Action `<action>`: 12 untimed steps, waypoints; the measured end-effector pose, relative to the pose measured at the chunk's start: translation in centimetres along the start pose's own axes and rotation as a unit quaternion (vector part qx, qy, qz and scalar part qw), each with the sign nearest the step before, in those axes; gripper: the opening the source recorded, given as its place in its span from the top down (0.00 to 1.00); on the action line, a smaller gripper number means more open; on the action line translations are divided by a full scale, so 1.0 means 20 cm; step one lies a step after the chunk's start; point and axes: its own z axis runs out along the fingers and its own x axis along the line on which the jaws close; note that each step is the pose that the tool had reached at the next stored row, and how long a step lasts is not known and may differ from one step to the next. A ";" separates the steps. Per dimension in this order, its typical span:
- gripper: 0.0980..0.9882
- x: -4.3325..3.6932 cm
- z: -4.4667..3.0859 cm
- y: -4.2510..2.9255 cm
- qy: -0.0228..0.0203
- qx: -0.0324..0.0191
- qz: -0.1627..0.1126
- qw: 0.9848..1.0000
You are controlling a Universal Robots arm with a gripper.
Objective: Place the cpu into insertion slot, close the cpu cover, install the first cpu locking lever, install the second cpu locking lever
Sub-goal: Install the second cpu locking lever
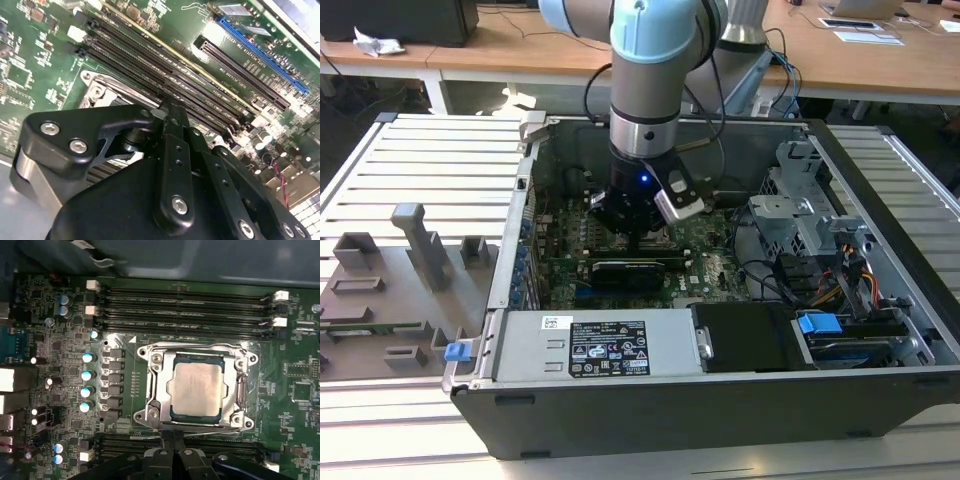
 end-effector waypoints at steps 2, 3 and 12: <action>0.99 0.017 0.006 0.001 0.000 -0.001 -0.012 1.000; 0.99 0.043 0.009 0.003 0.000 -0.001 -0.014 1.000; 0.99 0.158 0.016 0.018 0.000 -0.005 -0.030 1.000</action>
